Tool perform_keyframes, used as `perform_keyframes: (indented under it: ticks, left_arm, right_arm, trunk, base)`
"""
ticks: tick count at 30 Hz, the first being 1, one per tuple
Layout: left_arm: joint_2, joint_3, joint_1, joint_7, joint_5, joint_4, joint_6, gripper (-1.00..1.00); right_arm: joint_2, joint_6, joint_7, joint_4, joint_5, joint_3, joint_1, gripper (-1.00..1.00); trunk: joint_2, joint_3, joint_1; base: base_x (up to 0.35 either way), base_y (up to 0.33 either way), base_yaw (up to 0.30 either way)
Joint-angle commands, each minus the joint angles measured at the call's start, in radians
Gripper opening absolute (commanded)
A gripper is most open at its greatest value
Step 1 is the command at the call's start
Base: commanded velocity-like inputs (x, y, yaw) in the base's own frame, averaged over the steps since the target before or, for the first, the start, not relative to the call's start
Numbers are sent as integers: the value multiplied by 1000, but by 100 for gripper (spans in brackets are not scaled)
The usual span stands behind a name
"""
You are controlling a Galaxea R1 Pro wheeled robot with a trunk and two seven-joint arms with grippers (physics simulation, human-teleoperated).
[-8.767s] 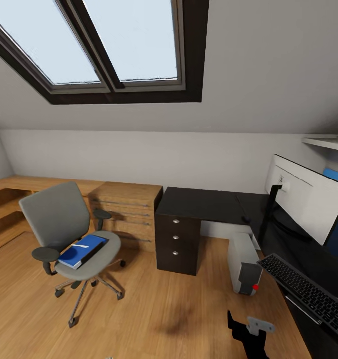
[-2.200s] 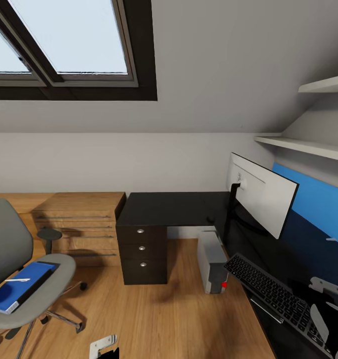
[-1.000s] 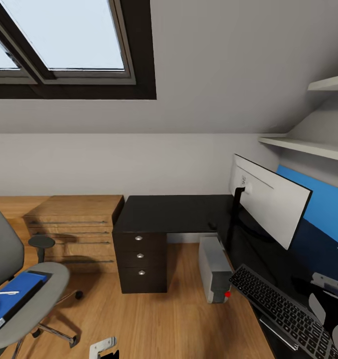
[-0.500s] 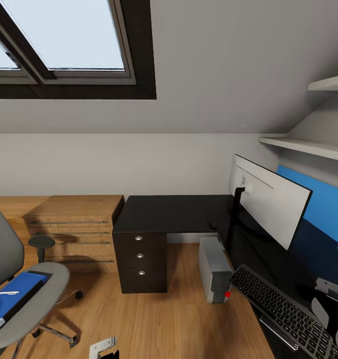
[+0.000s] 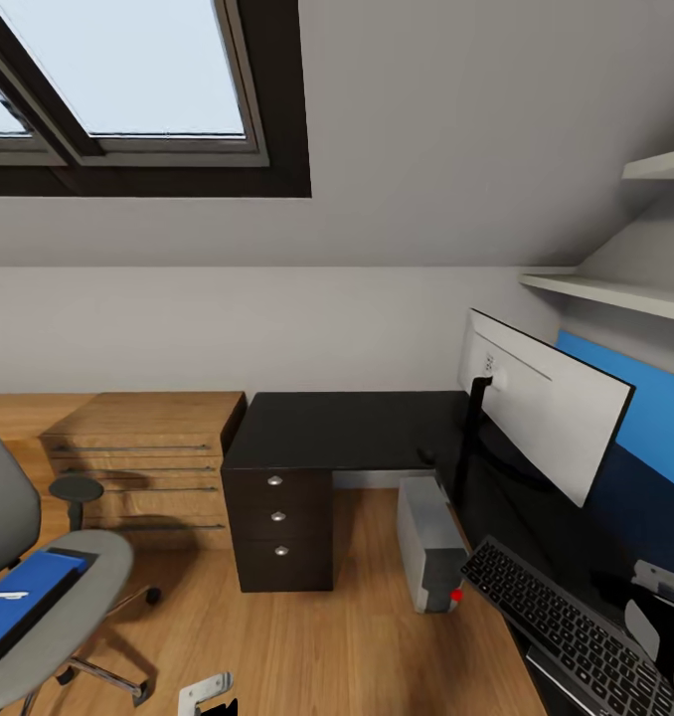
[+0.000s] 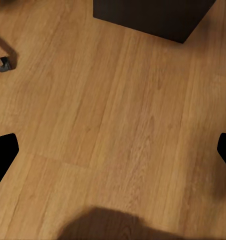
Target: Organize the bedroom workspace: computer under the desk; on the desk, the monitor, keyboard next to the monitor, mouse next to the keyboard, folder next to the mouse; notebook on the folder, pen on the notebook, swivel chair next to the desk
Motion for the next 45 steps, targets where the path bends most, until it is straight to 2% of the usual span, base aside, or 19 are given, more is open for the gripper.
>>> perform_keyframes:
  ticks: [1, 24, 28, 45]
  left_arm:
    - [-1, 5, -1, 0, 1, 1, -3, 100]
    - [-1, 6, -1, 2, 2, 0, -3, 100]
    - [-2, 8, -1, 2, 2, 0, -3, 100]
    - [-2, 8, -1, 2, 2, 1, -3, 100]
  right_arm:
    - [-1, 6, -2, -1, -1, 0, -1, 100]
    - [-5, 6, 0, 36, 1, 2, 2, 100]
    - [-12, 5, 0, 53, 1, 2, 3, 100]
    - [-32, 4, 0, 68, 0, 1, 3, 100]
  trunk:
    - [-1, -1, 0]
    - [-1, -1, 0]
    - [-1, -1, 0]
    - [-120, -55, 65]
  base:
    - [20, 0, 0]
    - [66, 0, 0]
    - [0, 0, 0]
    - [0, 0, 0]
